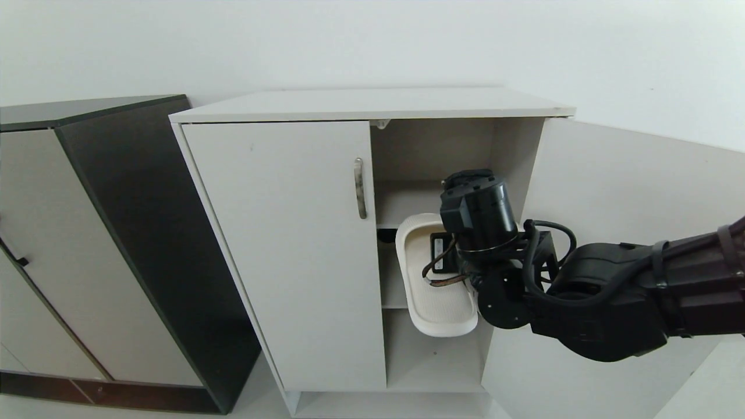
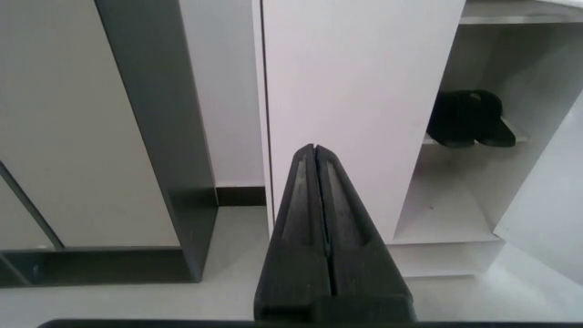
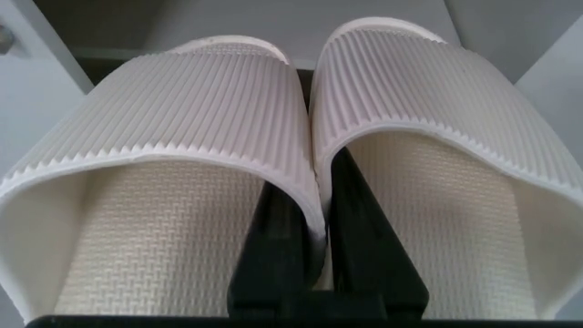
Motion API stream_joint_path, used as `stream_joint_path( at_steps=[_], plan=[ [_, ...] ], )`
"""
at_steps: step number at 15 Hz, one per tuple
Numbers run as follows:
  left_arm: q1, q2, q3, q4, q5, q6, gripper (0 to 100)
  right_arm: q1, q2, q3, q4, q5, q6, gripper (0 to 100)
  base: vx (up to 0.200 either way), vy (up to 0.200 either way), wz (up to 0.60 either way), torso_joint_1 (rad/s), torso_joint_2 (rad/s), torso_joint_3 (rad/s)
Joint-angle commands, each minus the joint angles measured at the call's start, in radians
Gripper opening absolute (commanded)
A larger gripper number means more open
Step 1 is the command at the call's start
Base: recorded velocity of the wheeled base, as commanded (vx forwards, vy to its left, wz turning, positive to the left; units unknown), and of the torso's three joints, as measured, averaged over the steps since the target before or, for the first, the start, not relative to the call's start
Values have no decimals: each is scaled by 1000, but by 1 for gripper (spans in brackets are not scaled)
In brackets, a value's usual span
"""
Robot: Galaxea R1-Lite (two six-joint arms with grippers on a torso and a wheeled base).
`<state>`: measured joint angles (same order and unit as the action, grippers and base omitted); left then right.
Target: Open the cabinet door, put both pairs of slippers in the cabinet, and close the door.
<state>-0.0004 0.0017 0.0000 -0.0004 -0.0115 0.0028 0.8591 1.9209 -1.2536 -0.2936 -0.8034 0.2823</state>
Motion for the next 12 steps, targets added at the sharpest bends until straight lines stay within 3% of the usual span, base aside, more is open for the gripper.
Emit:
stream_joint_path(
  at_steps=[1,11,12],
  plan=[
    [0,0,0,0,-2,0,0,1,9,17,-22,0,-2,0,200,0,0,2,7,2],
    [-1,1,0,0,-2,0,0,-28,43,14,-52,0,-9,0,200,0,0,-1,1,3],
    [0,1,0,0,-2,0,0,-34,49,8,-53,0,-9,0,0,0,0,0,0,0]
  ],
)
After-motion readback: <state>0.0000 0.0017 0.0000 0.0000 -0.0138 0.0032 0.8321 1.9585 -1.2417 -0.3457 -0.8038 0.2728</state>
